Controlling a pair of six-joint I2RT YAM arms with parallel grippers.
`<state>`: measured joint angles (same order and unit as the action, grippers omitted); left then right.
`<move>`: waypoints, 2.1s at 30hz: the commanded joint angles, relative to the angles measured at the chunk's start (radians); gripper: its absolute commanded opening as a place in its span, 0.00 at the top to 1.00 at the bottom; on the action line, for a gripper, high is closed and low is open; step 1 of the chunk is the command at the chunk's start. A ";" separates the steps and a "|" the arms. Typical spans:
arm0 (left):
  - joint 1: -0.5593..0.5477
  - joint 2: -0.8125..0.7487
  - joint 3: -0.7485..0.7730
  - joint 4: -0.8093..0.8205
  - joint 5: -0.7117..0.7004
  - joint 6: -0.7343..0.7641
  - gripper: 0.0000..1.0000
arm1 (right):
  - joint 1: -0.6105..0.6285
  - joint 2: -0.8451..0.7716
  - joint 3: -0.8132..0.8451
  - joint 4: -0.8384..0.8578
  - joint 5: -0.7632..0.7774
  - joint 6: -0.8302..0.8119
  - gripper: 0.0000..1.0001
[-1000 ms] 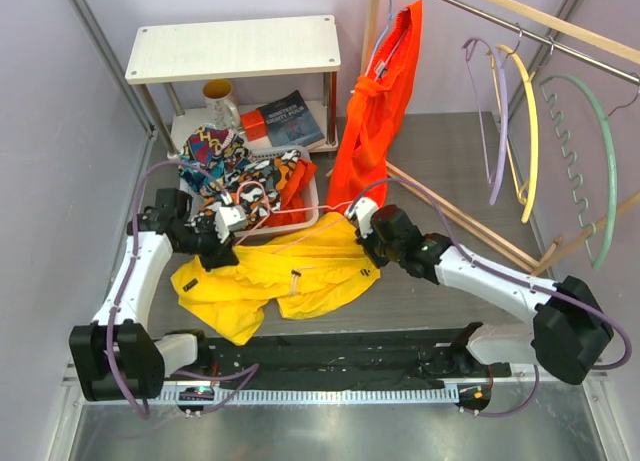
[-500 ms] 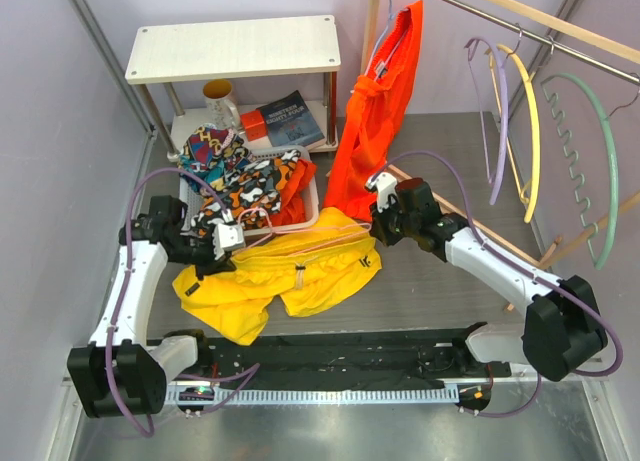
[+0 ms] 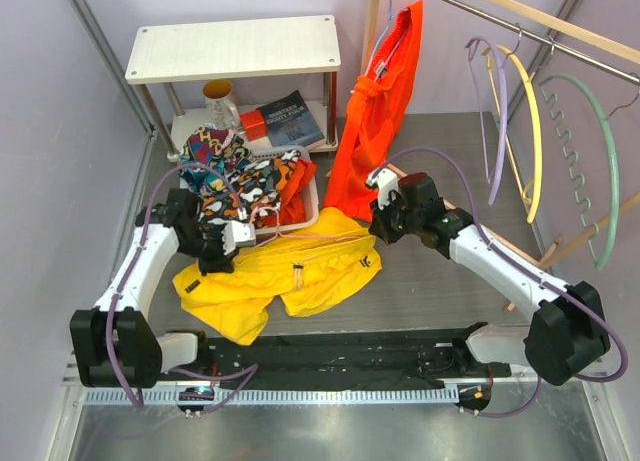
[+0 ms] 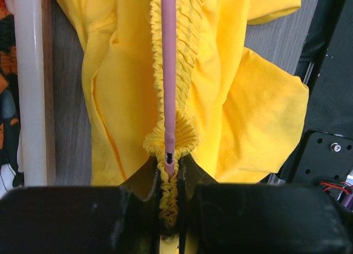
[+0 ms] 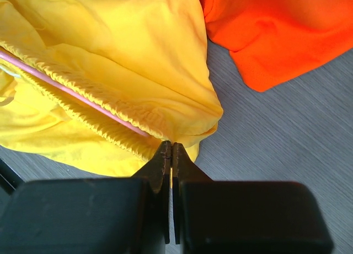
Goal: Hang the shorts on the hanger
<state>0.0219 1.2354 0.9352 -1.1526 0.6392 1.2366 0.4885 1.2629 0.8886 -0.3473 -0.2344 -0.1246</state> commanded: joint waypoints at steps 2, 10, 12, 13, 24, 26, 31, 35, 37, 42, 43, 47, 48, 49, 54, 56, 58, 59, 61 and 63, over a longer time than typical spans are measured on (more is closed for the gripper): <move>-0.114 -0.008 0.019 0.039 -0.253 -0.133 1.00 | -0.048 -0.046 0.087 -0.050 0.095 -0.053 0.99; -0.212 0.007 0.099 0.105 -0.169 -0.334 1.00 | -0.004 -0.080 0.109 -0.124 -0.071 -0.090 0.81; -0.212 -0.002 0.111 0.084 -0.133 -0.324 1.00 | -0.005 -0.102 0.104 -0.128 -0.085 -0.121 0.63; -0.211 -0.023 0.105 0.085 -0.118 -0.324 1.00 | -0.004 -0.106 0.105 -0.140 -0.091 -0.133 0.52; -0.212 -0.152 0.154 -0.028 0.051 -0.135 1.00 | 0.028 -0.092 0.260 -0.199 -0.338 -0.368 0.26; -0.212 -0.177 0.183 -0.067 0.074 -0.086 1.00 | 0.065 -0.097 0.308 -0.234 -0.365 -0.430 0.26; -0.224 -0.160 0.286 -0.139 0.125 -0.060 1.00 | 0.162 -0.114 0.426 -0.355 -0.396 -0.501 0.29; -0.253 -0.142 0.356 -0.159 0.132 -0.066 1.00 | 0.243 -0.096 0.507 -0.410 -0.364 -0.497 0.31; -0.281 -0.137 0.384 -0.145 0.125 -0.089 1.00 | 0.268 -0.077 0.558 -0.414 -0.356 -0.472 0.32; -0.342 -0.110 0.430 -0.110 0.120 -0.201 1.00 | 0.295 0.012 0.660 -0.420 -0.359 -0.412 0.35; -0.349 -0.102 0.436 -0.107 0.119 -0.210 1.00 | 0.311 0.022 0.667 -0.415 -0.361 -0.406 0.36; -0.362 -0.111 0.424 -0.065 0.122 -0.269 1.00 | 0.363 0.067 0.682 -0.407 -0.332 -0.397 0.39; -0.362 -0.114 0.421 -0.061 0.120 -0.272 1.00 | 0.367 0.075 0.684 -0.407 -0.323 -0.397 0.40; -0.364 -0.117 0.418 -0.056 0.116 -0.278 1.00 | 0.374 0.088 0.685 -0.407 -0.316 -0.397 0.42; -0.362 -0.134 0.395 -0.058 0.108 -0.296 0.97 | 0.378 0.099 0.674 -0.406 -0.276 -0.377 0.99; -0.362 -0.149 0.369 -0.058 0.105 -0.299 0.85 | 0.378 0.083 0.667 -0.392 -0.240 -0.363 0.99; -0.362 -0.160 0.353 -0.055 0.097 -0.302 0.84 | 0.371 0.063 0.650 -0.384 -0.221 -0.375 0.99; -0.362 -0.163 0.344 -0.052 0.090 -0.308 0.83 | 0.364 0.038 0.642 -0.381 -0.215 -0.380 0.99; -0.359 -0.166 0.324 -0.048 0.073 -0.312 0.82 | 0.340 0.015 0.624 -0.377 -0.221 -0.380 0.99; -0.343 -0.165 0.318 -0.047 0.070 -0.316 0.78 | 0.334 -0.013 0.622 -0.393 -0.223 -0.383 0.99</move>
<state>-0.3401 1.0878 1.2701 -1.2175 0.7036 0.9451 0.8547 1.3430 1.5043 -0.7658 -0.4923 -0.5133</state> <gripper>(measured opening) 0.187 0.051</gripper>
